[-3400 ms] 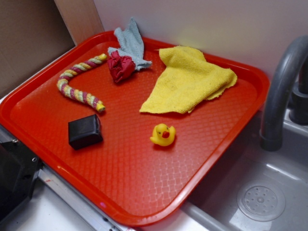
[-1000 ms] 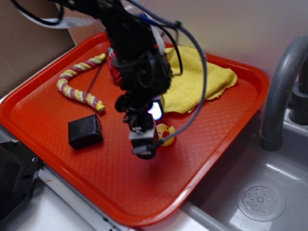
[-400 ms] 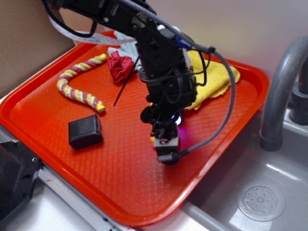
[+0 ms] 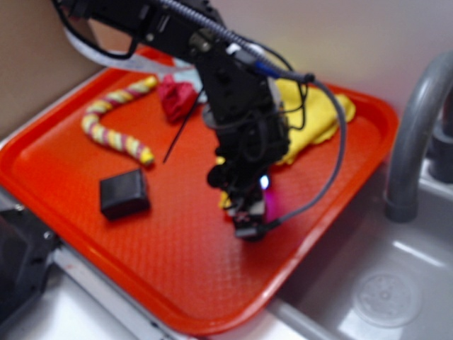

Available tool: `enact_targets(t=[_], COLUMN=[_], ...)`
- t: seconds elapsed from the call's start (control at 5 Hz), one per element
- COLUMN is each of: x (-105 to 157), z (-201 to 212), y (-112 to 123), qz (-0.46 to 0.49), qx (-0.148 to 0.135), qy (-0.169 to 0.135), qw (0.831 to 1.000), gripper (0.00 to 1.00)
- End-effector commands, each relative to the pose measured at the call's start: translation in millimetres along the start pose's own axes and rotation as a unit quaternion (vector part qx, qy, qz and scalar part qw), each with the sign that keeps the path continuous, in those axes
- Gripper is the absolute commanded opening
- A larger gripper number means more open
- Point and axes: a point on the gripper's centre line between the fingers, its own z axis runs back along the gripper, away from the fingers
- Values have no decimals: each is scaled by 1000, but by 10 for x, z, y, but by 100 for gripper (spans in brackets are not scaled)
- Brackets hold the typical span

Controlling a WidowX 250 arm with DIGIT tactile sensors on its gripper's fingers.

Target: Grab the yellow duck.

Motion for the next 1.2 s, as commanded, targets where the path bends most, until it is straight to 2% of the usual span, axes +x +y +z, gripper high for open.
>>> enact_targets(t=[0.0, 0.2, 0.4, 0.6, 0.8, 1.0], x=[-262, -554, -905, -1240, -1326, -1333], z=[612, 1146, 1681, 2014, 2047, 1941], y=[82, 322, 487, 532, 577, 654], qz=[119, 241, 359, 454, 481, 480], qx=[51, 73, 96, 122, 142, 126], qy=[5, 10, 4, -2, -34, -26], qw=[992, 968, 928, 883, 864, 868], gripper=[0, 0, 0, 0, 0, 0])
